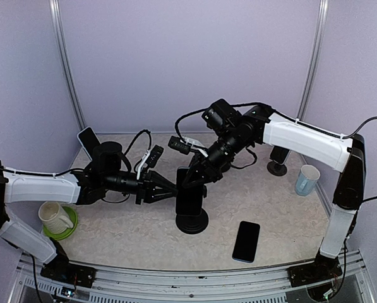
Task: Place the phone on the phone stand
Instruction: Install the phone on the phone stand.
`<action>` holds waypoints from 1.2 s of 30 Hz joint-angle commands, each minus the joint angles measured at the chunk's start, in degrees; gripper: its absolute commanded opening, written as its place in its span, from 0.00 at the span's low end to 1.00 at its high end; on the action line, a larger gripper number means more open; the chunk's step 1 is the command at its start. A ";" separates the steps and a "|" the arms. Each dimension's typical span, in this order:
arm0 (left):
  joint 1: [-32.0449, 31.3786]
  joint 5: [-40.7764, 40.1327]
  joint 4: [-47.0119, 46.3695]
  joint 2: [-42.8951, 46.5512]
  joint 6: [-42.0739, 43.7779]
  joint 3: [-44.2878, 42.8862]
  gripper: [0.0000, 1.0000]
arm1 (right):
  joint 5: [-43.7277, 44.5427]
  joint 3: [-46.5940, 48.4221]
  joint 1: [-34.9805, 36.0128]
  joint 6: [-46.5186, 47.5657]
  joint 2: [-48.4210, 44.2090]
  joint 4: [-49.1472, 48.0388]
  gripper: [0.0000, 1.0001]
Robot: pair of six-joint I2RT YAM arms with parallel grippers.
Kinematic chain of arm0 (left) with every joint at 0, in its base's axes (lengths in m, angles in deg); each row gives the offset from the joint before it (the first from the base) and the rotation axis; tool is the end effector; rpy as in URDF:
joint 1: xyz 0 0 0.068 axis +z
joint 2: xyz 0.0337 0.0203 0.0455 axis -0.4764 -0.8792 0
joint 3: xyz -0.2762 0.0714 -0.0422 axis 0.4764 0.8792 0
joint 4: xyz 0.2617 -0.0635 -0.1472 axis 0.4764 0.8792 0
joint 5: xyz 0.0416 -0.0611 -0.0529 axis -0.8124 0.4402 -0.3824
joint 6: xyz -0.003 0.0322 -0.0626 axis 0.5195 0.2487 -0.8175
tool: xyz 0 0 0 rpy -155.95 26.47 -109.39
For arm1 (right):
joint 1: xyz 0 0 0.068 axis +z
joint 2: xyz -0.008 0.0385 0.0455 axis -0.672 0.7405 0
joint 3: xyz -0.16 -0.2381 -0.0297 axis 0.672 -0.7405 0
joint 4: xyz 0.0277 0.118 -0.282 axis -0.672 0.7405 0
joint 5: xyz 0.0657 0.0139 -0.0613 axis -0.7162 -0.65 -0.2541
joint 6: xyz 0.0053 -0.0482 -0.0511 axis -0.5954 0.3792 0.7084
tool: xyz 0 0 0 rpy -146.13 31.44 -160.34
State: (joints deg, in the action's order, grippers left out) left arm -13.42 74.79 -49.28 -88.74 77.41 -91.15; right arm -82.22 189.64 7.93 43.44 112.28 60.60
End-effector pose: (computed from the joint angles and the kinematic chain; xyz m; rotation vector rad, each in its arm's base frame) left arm 0.2303 -0.2629 0.2223 1.1115 1.6485 -1.3654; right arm 0.2648 0.3742 0.3170 -1.6549 2.0239 1.0999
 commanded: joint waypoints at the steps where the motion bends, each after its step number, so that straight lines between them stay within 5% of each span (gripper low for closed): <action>1: -0.06 -5.28 -2.79 1.37 -1.18 -3.07 0.02 | 11.63 -4.28 1.35 -0.45 6.77 10.04 0.00; 18: -1.20 -6.06 -2.40 4.13 0.18 -2.35 0.02 | 16.18 -3.70 0.76 -2.36 6.45 9.45 0.06; 33: -1.29 -6.35 -3.83 3.26 -0.30 -1.57 0.02 | 17.37 -1.63 1.00 -2.66 4.18 8.21 0.40; 36: -1.33 -6.47 -4.00 3.32 -0.35 -1.38 0.02 | 17.72 -0.62 1.00 -2.91 3.40 7.65 0.60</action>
State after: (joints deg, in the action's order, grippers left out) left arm -14.84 69.39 -47.79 -86.82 77.28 -91.24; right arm -75.73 190.82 9.83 41.41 112.59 60.78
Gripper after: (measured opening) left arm 0.206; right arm 0.481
